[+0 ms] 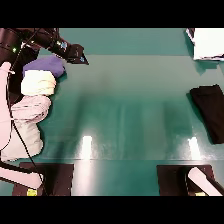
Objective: Fold the shirts.
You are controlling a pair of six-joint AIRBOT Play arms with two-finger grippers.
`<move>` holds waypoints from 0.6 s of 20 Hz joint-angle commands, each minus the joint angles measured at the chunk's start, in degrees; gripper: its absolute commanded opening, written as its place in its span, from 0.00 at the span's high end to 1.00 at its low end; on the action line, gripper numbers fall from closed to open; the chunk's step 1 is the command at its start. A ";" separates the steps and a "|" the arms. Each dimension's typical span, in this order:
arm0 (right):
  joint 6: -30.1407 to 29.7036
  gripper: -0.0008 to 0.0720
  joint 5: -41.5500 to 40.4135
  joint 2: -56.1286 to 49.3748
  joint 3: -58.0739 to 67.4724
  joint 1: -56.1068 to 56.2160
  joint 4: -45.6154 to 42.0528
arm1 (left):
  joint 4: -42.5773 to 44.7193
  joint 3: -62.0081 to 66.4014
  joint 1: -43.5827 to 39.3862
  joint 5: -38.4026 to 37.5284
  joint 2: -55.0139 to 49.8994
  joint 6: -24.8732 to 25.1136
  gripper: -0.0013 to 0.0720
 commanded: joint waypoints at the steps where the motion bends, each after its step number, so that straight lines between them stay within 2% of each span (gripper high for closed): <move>1: 0.00 0.31 0.81 0.04 4.04 14.34 1.84 | -0.02 0.04 -0.02 1.38 0.04 -0.04 0.94; 3: -0.02 0.81 0.74 0.04 5.79 20.46 1.84 | -0.04 0.07 -0.02 2.19 0.04 -0.04 0.94; 4: -0.02 0.97 0.66 0.02 6.73 23.02 1.84 | -0.04 0.07 -0.02 2.51 0.04 -0.04 0.94; 12: -0.07 0.97 2.49 -0.04 8.83 28.85 1.90 | -0.04 0.07 -0.02 2.51 0.04 -0.04 0.94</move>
